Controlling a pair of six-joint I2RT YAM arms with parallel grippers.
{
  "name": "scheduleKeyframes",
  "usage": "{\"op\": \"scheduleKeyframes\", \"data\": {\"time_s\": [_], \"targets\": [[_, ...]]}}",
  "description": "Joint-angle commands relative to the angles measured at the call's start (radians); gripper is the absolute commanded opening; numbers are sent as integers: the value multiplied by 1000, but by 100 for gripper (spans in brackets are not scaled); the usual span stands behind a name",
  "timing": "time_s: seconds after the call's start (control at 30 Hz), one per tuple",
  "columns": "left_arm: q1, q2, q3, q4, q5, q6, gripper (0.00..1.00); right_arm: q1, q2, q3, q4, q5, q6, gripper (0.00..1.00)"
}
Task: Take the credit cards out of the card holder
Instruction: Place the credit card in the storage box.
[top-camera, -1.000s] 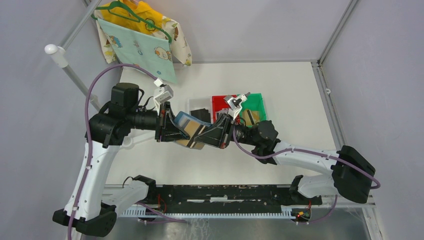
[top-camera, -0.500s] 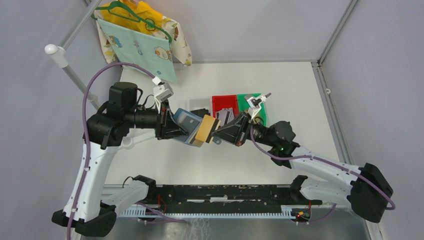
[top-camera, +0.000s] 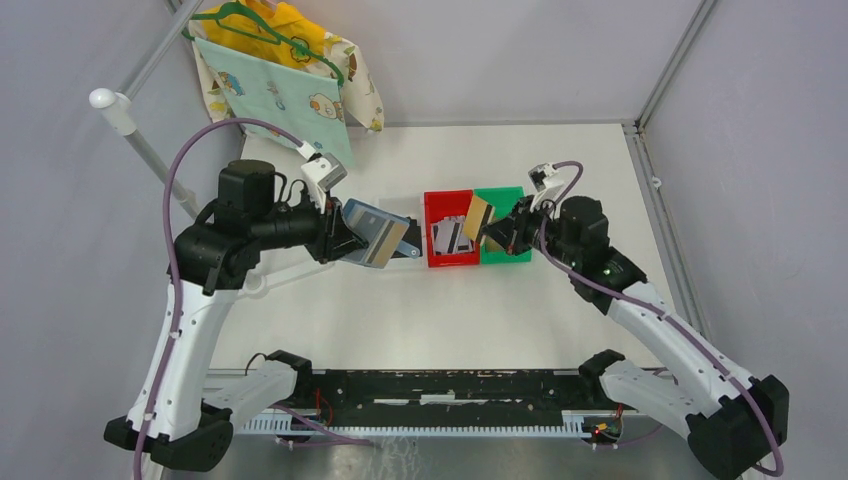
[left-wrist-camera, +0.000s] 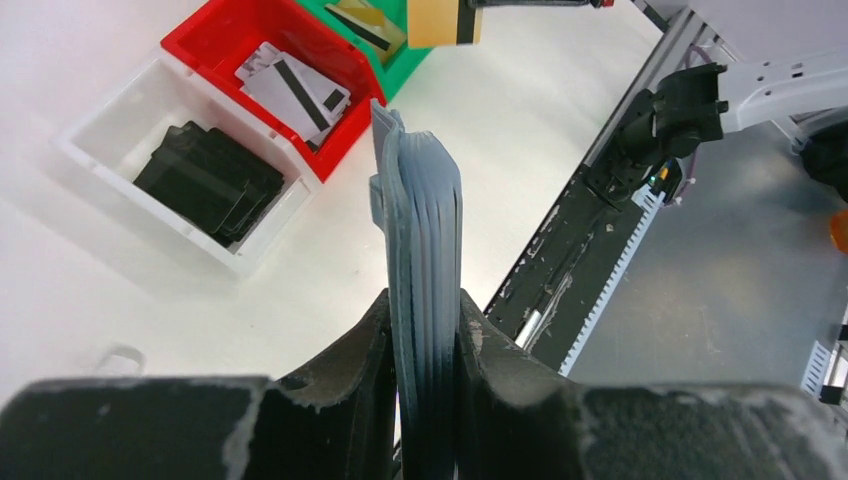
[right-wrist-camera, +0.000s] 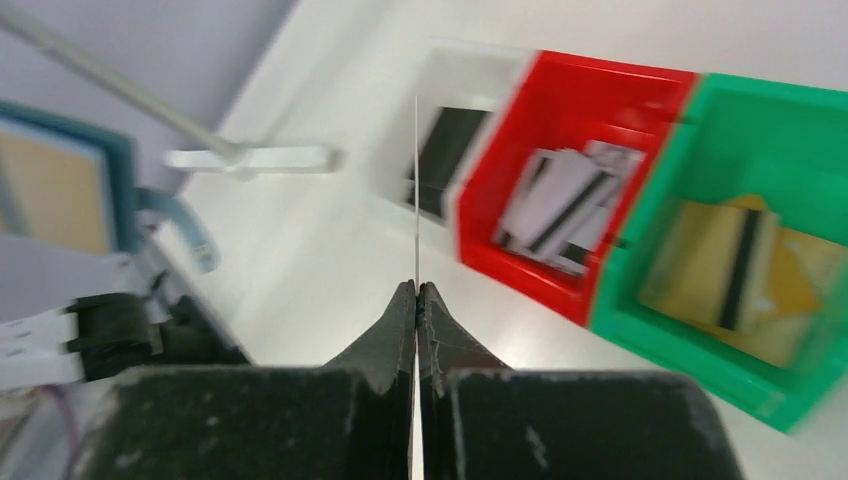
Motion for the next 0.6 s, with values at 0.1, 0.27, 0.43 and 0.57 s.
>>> {"op": "scheduleKeyframes", "data": {"time_s": [0.1,0.27,0.43,0.57], "targets": [[-3,17,34,47,-42,-4,6,-79,116,161,-313,298,-252,0],[-3,7,38,54,-5,-11,6,-101,226,216,-335,407,-307,0],[-4,-8,47,57,16,-5,4,-116,340,215,-291,390,-317,0],[-3,-16,47,65,29,-9,4,-117,438,220,-253,344,-310,0]]}}
